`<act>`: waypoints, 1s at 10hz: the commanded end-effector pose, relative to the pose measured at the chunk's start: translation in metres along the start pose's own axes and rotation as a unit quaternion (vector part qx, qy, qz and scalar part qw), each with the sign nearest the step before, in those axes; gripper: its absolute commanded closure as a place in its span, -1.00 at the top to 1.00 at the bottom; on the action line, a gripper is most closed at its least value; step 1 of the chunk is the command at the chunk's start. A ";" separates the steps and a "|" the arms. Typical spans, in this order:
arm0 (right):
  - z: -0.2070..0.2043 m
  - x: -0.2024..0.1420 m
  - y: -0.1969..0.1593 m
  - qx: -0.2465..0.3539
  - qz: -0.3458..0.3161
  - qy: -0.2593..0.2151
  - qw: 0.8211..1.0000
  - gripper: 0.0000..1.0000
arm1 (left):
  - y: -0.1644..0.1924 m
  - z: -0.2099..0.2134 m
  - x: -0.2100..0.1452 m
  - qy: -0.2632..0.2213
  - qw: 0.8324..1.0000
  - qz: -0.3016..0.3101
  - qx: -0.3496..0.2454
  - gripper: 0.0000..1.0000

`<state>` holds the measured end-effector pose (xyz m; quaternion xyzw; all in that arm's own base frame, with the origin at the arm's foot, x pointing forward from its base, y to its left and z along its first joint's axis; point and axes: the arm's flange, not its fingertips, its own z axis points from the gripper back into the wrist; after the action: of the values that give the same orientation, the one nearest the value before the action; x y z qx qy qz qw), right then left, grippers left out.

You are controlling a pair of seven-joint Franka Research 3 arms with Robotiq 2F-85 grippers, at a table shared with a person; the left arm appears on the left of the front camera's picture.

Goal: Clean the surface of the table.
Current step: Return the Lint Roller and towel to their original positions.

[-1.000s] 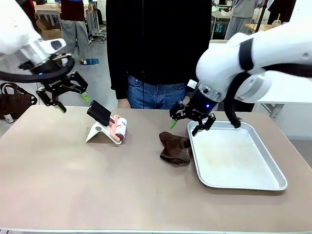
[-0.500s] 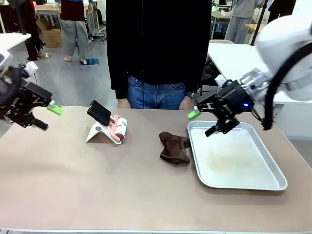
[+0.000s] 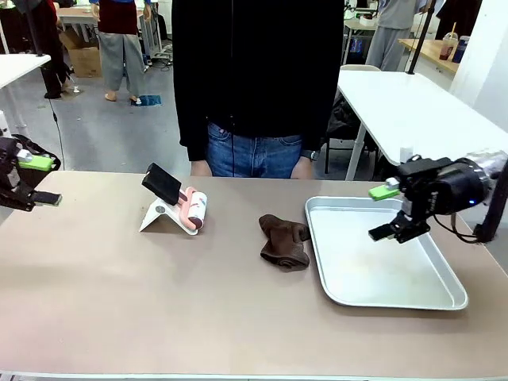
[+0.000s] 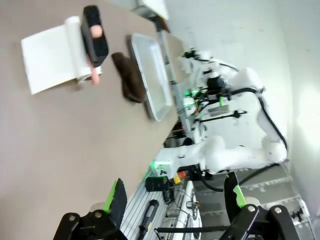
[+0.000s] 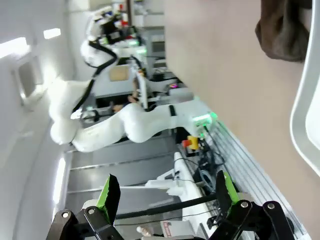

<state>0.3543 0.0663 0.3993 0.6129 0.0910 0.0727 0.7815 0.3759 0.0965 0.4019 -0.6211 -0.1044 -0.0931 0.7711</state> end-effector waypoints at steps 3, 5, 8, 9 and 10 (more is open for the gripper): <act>0.000 0.000 0.000 0.000 0.000 0.000 1.000 1.00 | 0.008 0.009 0.005 -0.002 1.000 0.004 -0.014 1.00; 0.000 0.000 0.000 0.000 0.000 0.000 1.000 1.00 | 0.008 0.009 0.005 -0.002 1.000 0.004 -0.014 1.00; 0.000 0.000 0.000 0.000 0.000 0.000 1.000 1.00 | 0.008 0.009 0.005 -0.002 1.000 0.004 -0.014 1.00; 0.000 0.000 0.000 0.000 0.000 0.000 1.000 1.00 | 0.008 0.009 0.005 -0.002 1.000 0.004 -0.014 1.00; 0.000 0.000 0.000 0.000 0.000 0.000 1.000 1.00 | 0.008 0.009 0.005 -0.002 1.000 0.004 -0.014 1.00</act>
<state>0.3553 0.0670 0.3947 0.6213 0.0872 0.0806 0.7745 0.3873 0.1091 0.3978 -0.6277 -0.0940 -0.0841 0.7681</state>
